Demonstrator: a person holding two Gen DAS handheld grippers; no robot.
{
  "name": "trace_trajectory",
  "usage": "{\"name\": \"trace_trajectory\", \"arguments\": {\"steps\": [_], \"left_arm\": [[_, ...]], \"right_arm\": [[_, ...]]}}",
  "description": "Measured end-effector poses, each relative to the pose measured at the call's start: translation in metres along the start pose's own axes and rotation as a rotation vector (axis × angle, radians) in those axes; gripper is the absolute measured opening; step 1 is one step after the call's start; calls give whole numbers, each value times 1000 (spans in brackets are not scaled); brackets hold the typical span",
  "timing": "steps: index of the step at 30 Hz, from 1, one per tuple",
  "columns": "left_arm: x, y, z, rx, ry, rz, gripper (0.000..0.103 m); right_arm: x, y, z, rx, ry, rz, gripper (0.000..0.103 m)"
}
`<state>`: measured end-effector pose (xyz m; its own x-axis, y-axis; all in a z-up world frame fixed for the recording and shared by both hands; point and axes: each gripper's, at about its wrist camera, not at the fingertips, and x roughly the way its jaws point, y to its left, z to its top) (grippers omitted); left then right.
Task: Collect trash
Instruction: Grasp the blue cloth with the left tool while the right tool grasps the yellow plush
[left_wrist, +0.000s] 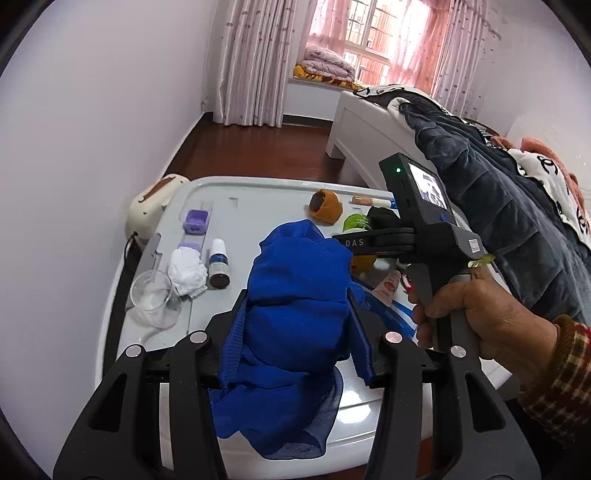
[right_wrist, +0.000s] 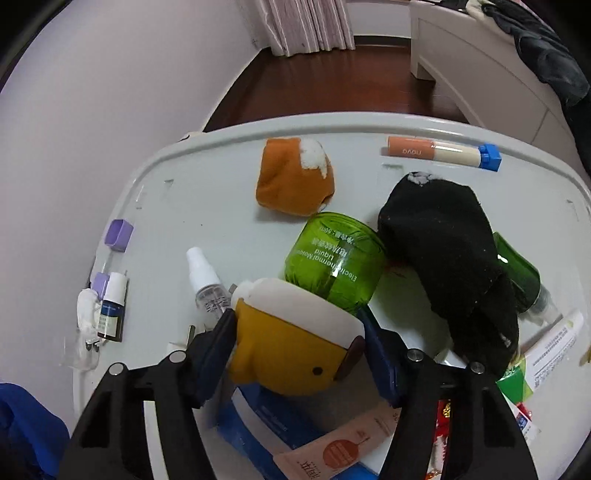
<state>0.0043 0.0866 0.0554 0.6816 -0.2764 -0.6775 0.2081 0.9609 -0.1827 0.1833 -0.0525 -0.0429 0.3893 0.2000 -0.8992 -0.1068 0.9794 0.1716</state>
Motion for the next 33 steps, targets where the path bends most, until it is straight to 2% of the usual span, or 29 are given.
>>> {"name": "trace_trajectory", "arguments": {"steps": [6,11,14,17,21,25,29,31,33], "left_arm": [[-2,2,0,-23,-1,-25,48],[1,-2,-3,-38,23,-68,48],[-3,-14,-12,-3,41,-84,48],[-12,-38,-31,52,76,-132,48],[-20,-77,-81,108,186,-235,48],[-17,-112,-142,133,354,-333,49],[-3,-141,-183,193,540,-372,59],[2,-146,-195,207,599,-351,66],[4,-142,-196,218,597,-296,70]], "right_arm": [[-32,0,-10,-56,-73,-8,64],[-79,-6,-30,-66,-119,41,64],[-121,-9,-74,-104,-148,49,64],[-150,-17,-131,-121,-123,60,64],[-172,-57,-236,-126,15,63,64],[-163,-83,-316,-90,163,50,64],[-149,-93,-355,-56,264,58,65],[-150,-99,-360,-24,256,47,86],[-163,-103,-356,0,209,58,89]]}}
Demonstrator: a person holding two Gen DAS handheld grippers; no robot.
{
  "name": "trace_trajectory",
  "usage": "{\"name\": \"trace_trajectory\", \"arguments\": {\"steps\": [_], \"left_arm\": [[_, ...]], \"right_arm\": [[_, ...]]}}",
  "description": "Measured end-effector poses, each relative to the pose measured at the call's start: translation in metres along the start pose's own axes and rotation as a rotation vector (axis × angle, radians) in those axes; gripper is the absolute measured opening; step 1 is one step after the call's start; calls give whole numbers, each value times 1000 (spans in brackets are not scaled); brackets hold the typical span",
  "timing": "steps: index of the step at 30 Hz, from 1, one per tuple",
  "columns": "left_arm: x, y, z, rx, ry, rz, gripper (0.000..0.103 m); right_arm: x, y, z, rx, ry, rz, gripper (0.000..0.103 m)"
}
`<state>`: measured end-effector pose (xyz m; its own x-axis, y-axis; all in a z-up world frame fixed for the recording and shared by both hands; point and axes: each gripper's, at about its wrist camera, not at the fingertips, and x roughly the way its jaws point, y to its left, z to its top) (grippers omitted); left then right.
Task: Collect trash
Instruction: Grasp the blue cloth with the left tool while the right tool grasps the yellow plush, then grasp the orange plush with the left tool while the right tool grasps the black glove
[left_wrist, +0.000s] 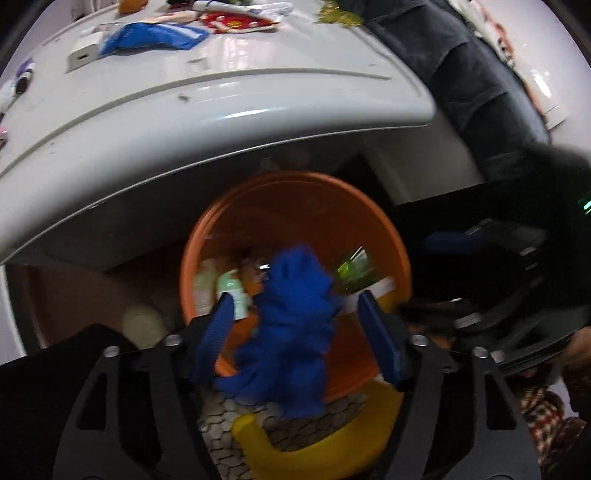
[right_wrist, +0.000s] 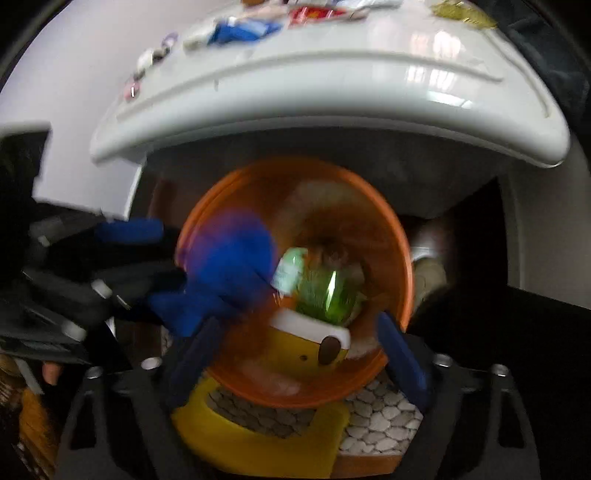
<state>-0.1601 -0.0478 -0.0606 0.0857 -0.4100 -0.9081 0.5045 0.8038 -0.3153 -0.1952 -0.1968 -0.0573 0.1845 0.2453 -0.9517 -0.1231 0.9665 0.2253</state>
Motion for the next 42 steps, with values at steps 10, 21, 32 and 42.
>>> {"name": "trace_trajectory", "arguments": {"steps": [10,21,32,42], "left_arm": [[-66,42,46,-103,-265,126,74],[-85,128,231,-228,-497,302,85],[-13,177,356,-259,-455,457,81],[-42,148,315,-162,-447,417,23]], "right_arm": [[-75,4,93,-38,-300,10,96],[-51,-7,191,8,-486,-51,97],[-40,-17,189,24,-420,4,97],[-49,-15,211,-52,-458,-108,97]]}}
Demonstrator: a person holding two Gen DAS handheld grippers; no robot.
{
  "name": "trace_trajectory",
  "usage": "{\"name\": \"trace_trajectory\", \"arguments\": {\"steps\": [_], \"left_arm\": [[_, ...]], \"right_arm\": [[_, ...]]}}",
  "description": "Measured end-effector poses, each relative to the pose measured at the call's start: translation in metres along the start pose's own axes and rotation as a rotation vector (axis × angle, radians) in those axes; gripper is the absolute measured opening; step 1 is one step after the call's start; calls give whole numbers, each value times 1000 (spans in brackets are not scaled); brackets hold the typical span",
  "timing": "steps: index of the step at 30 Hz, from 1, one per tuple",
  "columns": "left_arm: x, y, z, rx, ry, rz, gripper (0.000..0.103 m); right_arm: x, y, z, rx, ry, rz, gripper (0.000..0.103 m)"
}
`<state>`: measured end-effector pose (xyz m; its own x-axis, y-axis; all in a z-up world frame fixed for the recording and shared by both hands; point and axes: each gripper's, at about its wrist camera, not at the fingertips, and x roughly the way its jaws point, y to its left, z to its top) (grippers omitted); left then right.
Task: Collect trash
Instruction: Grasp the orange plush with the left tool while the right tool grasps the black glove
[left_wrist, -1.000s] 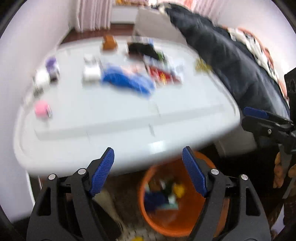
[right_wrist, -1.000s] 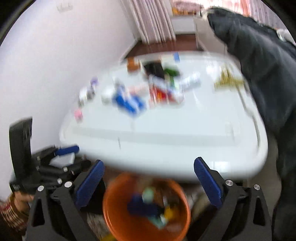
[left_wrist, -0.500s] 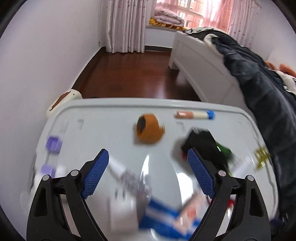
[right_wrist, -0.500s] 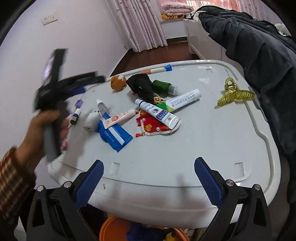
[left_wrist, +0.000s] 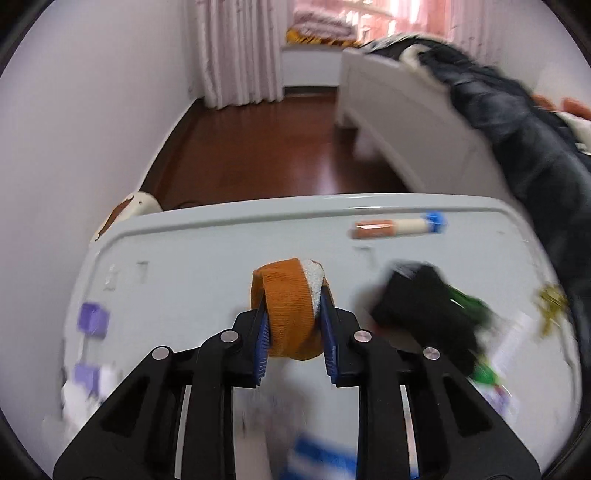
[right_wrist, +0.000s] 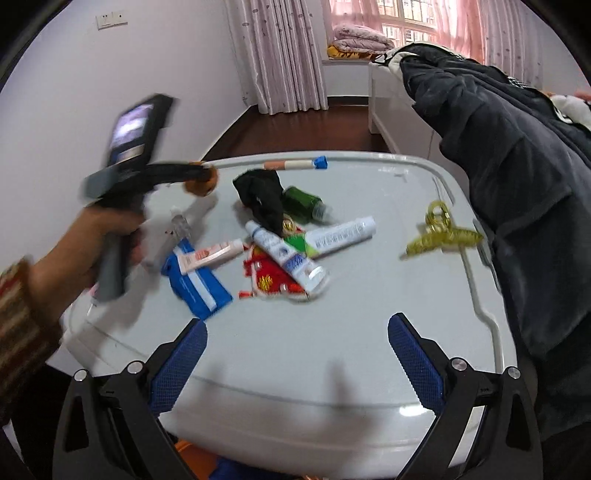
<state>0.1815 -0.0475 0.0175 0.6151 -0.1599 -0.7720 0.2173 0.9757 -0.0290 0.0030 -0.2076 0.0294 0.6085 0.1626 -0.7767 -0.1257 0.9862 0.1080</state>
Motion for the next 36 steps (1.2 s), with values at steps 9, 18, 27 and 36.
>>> {"name": "trace_trajectory", "arguments": {"steps": [9,18,27,36], "left_arm": [[-130,15,-86,-56,-140,-111,24],[-123,14,-111,7,-74,-157,25],[-130,29,-107,-51,-78,-204,25],[-158,-6,-149,12,-16,-338,25]], "right_arm": [[85,54,105,-245,-49,-39,97],[198,83,144,-369,138,-114,58],[145,76,147,-223,127,-1,18],[-23,73,49,-160,35,142,19]]}}
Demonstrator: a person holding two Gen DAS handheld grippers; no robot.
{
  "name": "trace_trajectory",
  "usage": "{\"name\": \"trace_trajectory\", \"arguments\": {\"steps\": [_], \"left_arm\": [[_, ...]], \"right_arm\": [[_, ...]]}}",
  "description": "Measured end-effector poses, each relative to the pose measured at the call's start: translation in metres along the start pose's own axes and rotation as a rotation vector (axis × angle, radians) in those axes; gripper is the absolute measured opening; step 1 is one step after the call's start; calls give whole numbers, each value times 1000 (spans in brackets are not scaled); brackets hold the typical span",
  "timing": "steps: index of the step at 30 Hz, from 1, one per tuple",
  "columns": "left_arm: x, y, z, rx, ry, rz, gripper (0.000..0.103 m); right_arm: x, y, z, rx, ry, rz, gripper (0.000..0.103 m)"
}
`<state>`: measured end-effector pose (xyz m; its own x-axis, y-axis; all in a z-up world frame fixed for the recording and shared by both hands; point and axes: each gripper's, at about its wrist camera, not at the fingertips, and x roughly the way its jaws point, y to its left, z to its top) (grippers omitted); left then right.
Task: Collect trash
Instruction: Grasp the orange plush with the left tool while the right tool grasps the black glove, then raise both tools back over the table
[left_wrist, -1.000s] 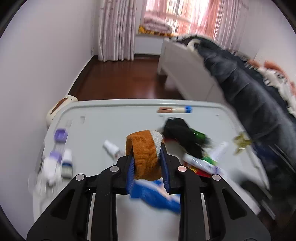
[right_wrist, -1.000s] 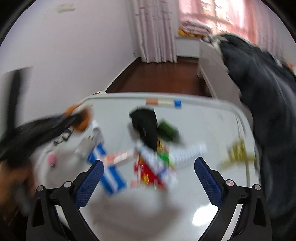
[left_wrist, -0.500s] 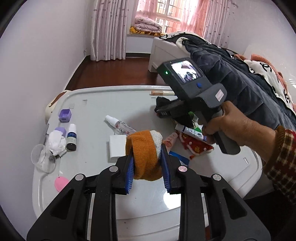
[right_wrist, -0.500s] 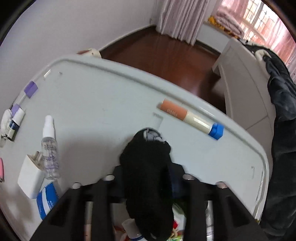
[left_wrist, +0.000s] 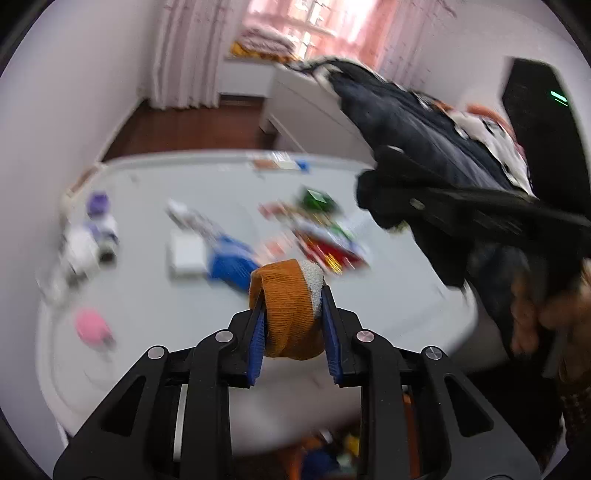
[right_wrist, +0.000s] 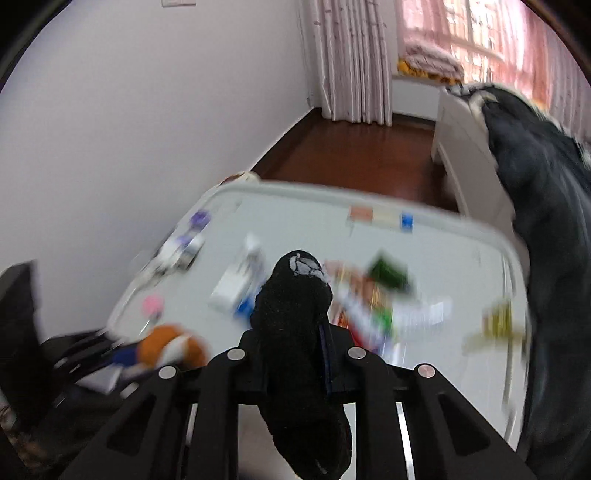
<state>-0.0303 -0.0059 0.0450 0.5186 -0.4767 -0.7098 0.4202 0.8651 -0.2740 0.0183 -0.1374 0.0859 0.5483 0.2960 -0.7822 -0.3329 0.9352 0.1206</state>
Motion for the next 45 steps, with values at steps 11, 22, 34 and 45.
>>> {"name": "trace_trajectory", "arguments": {"steps": [11,22,34,45], "left_arm": [[22,-65,-145,2,393,-150,41],[-5,-12,-117,-161,266,37,69],[40,62,22,-176,40,328,78],[130,98,50,-168,146,449,40]], "right_arm": [[-18,4,-217,209,302,100,30],[-65,-28,-186,223,108,-126,84],[-62,-62,-58,175,-208,-189,96],[-28,-65,-79,144,-132,-198,96]]}}
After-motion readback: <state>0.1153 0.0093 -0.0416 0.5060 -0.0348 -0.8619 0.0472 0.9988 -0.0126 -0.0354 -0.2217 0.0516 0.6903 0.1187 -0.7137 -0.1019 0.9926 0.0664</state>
